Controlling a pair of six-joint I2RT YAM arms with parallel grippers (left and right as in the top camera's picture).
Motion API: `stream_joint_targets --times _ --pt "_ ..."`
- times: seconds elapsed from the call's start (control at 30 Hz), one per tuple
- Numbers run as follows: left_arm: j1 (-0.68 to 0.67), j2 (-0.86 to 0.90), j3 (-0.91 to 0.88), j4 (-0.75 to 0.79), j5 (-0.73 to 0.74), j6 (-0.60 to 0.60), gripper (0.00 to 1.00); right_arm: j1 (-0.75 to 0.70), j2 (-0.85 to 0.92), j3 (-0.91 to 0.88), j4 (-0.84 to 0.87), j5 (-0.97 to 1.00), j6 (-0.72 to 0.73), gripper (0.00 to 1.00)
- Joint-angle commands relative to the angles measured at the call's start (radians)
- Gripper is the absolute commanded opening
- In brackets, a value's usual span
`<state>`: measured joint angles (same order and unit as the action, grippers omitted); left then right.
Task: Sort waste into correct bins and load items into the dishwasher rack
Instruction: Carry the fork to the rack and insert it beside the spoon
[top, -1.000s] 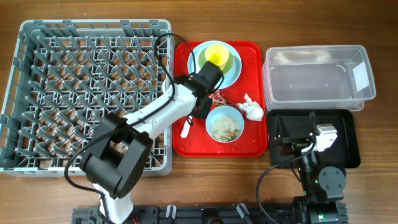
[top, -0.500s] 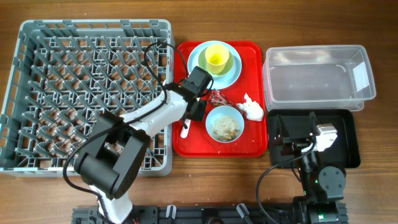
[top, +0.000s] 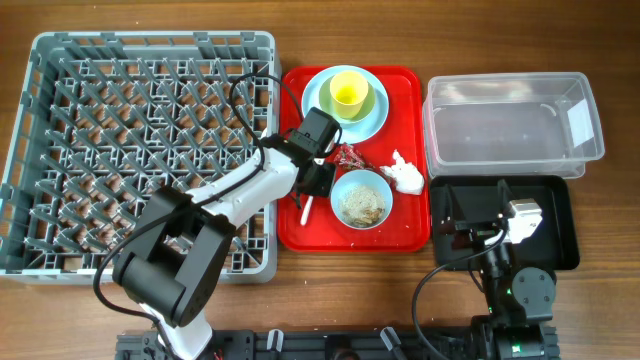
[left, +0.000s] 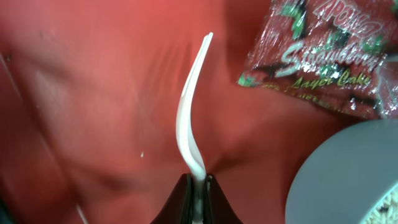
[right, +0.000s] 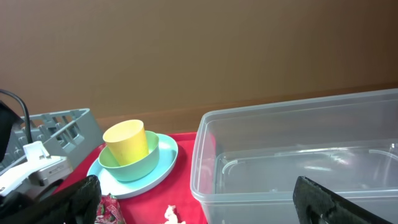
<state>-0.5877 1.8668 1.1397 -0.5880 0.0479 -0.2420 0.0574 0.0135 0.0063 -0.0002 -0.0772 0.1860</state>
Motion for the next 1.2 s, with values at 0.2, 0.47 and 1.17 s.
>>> stream_joint_targets --times 0.2,0.47,1.17 --pt "0.008 -0.332 0.093 -0.137 -0.104 -0.006 0.04 0.001 -0.006 -0.001 0.003 0.010 0.000 1.00" --pt "0.230 -0.438 0.093 -0.282 -0.153 -0.005 0.04 0.001 -0.006 -0.001 0.003 0.010 0.000 1.00" --pt "0.304 -0.181 0.084 -0.303 -0.067 0.029 0.09 0.001 -0.006 -0.001 0.003 0.010 0.000 1.00"
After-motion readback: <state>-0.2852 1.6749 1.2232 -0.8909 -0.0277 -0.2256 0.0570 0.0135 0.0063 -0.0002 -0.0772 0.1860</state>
